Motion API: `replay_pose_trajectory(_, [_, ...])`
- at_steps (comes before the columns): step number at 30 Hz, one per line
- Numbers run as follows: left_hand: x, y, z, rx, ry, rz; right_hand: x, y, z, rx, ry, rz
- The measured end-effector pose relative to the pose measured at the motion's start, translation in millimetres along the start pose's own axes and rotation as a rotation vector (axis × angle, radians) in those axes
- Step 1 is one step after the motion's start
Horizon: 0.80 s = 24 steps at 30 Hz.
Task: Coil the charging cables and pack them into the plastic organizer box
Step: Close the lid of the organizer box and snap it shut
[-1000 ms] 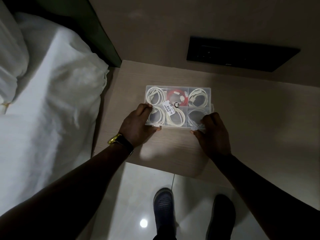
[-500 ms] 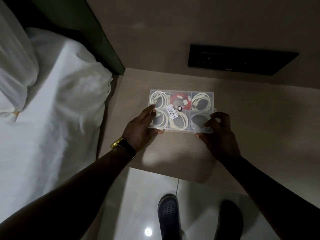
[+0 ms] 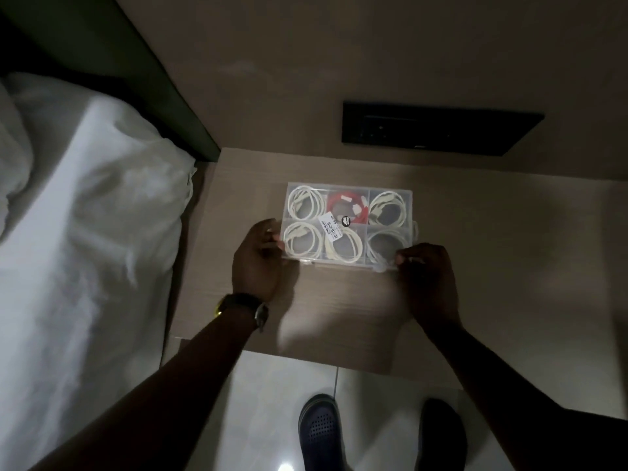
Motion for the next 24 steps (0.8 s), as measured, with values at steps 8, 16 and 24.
replay_pose_trajectory(8, [3.6, 76.6, 21.4, -0.158, -0.431, -0.361, 59.4, -41.4, 17.9, 0.261, 0.554, 0.575])
replay_pose_trajectory(16, [10.5, 110.9, 25.8, -0.205, -0.674, -0.548, 72.2, -48.1, 42.6, 0.315, 0.732, 0.661])
replay_pose_trajectory(24, [10.5, 111.9, 25.7, -0.196, -0.675, -0.522, 79.3, -45.4, 42.6, 0.309, 0.771, 0.672])
Point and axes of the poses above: each hand's wrist, its own z-axis towards the middle knuckle, its own y-axis out of the palm, x = y × z, the point moved 10 cm from there along z, towards the middle knuckle, and after that the axes turned 13 degrees about -y, right-handed, at the moved point
